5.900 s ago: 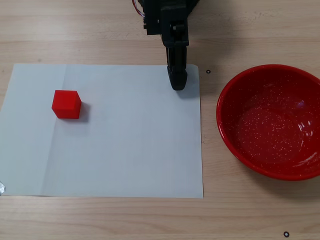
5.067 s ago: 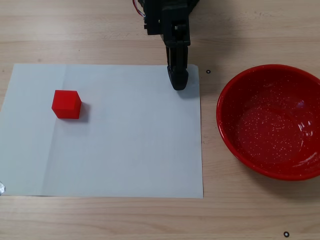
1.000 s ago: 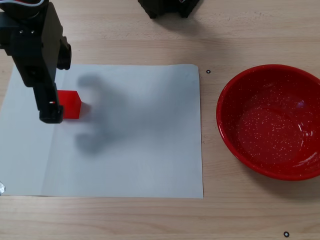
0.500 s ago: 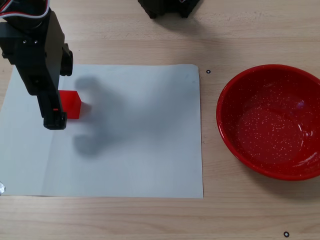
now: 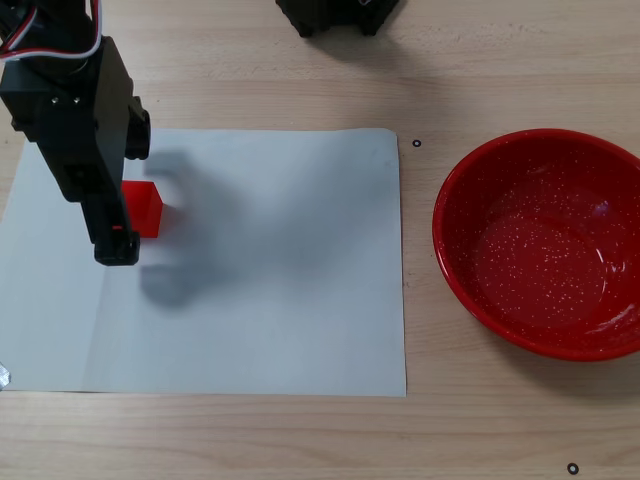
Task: Grasp the red cube and put it in the red bowl.
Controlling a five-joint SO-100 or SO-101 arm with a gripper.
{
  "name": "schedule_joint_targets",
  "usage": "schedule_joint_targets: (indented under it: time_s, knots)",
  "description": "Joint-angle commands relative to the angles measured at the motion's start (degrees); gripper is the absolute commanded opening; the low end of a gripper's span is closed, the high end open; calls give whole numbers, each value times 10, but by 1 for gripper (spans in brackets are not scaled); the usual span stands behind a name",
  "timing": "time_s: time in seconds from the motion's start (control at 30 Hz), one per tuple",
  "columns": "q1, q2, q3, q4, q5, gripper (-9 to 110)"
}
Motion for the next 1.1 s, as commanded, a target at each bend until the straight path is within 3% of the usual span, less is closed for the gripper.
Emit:
schedule_joint_targets:
  time_s: [0.0,0.77,0.97,1.07]
  knots:
    - [5,30,-17,-18,-5,53]
    - [13,20,-16,-30,-4,36]
    - [13,20,-16,-33,2,25]
    - [12,20,-19,-33,9,11]
